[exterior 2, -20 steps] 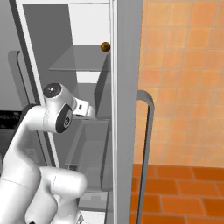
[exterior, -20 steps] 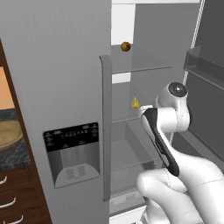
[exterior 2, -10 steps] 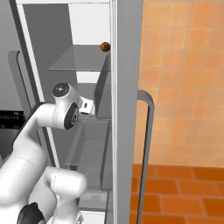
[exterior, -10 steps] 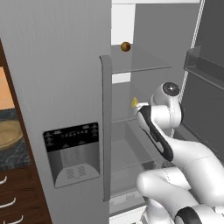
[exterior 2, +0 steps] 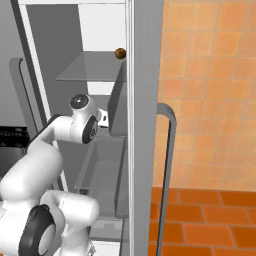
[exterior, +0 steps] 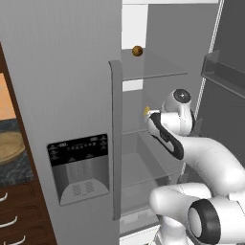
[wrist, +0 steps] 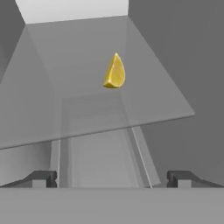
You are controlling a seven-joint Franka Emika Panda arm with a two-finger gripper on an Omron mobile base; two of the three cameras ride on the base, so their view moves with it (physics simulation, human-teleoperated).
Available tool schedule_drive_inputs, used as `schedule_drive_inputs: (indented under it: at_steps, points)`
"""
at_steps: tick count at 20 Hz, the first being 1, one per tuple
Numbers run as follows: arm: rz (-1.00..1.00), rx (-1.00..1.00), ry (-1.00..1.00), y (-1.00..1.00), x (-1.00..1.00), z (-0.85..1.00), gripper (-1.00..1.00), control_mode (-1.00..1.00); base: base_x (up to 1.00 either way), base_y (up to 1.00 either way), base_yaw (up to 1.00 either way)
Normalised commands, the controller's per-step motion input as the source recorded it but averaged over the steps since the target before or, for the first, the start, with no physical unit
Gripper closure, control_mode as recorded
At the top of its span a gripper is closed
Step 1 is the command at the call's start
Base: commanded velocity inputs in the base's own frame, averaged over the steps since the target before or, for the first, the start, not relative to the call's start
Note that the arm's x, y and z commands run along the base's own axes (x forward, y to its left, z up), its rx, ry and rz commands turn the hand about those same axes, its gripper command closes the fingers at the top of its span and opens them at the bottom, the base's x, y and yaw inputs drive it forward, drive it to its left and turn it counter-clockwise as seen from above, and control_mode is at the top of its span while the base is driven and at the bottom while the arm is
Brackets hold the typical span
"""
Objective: Grab a lemon wedge from the fridge and one ice cube from the ice bowl, and put them in the glass of lemonade.
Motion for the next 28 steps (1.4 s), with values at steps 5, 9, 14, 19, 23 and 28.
schedule_drive_inputs:
  at_steps: [5, 9, 14, 19, 23, 28]
  points:
    - [0.0, 0.0, 0.0, -0.04, 0.42, -0.1, -1.0, -1.0, 0.0, 0.0, 0.0]
    - [0.0, 0.0, 0.0, -0.08, 0.44, 0.0, -1.0, -1.0, 0.0, 0.0, 0.0]
    - [0.0, 0.0, 0.0, -0.02, 0.41, -0.09, -1.0, -1.0, 0.0, 0.0, 0.0]
    - [0.0, 0.0, 0.0, 0.0, 0.37, -0.17, -1.0, -1.0, 0.0, 0.0, 0.0]
    - [0.0, 0.0, 0.0, 0.0, 0.39, -0.24, -1.0, -1.0, 0.0, 0.0, 0.0]
    - [0.0, 0.0, 0.0, 0.0, 0.41, -0.24, -1.0, -1.0, 0.0, 0.0, 0.0]
